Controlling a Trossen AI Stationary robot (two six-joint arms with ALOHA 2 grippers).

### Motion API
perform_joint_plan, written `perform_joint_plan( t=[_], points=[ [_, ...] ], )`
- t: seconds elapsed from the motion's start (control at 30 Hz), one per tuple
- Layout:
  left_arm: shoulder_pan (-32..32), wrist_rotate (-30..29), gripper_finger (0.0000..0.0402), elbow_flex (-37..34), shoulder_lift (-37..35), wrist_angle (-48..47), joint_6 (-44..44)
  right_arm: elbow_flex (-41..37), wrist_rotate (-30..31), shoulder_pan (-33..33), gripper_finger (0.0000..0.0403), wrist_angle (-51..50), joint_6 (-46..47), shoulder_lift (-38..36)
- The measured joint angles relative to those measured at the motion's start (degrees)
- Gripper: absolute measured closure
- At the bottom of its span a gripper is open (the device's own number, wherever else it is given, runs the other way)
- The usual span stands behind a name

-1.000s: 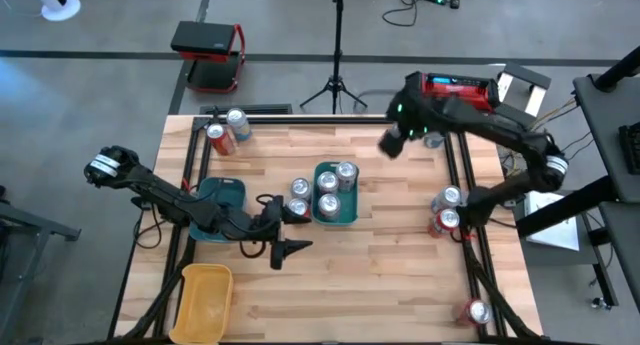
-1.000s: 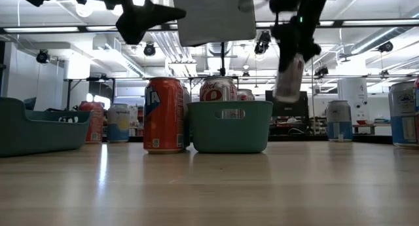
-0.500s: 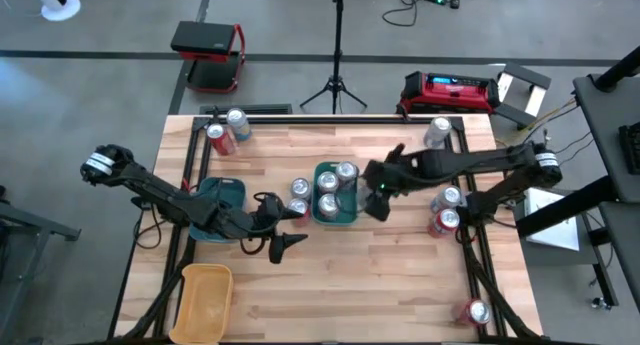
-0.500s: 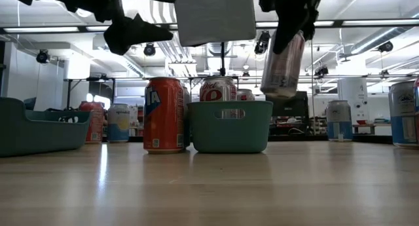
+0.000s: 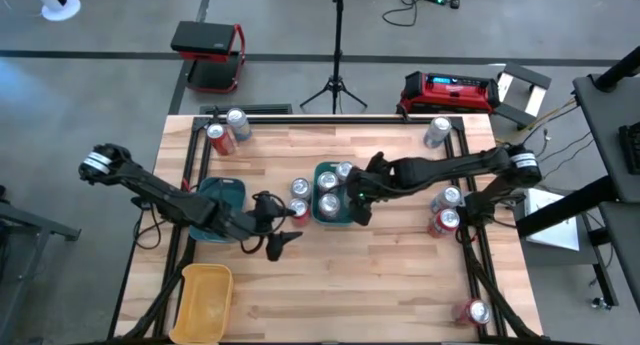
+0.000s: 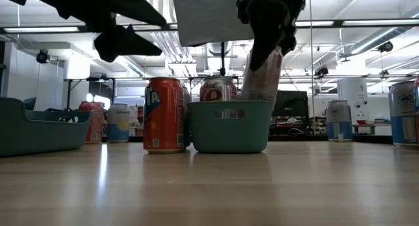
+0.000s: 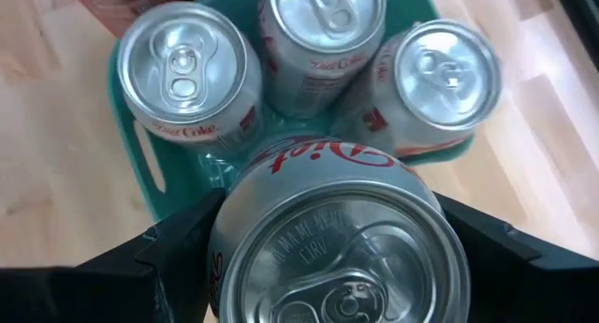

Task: Sort soda cans
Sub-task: Put the red-silver soda can into the light green bin

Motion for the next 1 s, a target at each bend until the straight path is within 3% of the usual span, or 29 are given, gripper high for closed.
perform_joint_plan(
  t=[0.8, 1.0],
  points=[
    [0.0, -0.1, 0.0096, 0.0, 0.0, 0.8, 0.4, 0.0, -0.4, -0.9, 0.0096, 5.5, -5.4, 7.5],
    [0.0, -0.1, 0.0096, 0.0, 0.0, 0.8, 0.4, 0.0, -0.4, -1.6, 0.0079, 5.6, -5.9, 8.1]
  ],
)
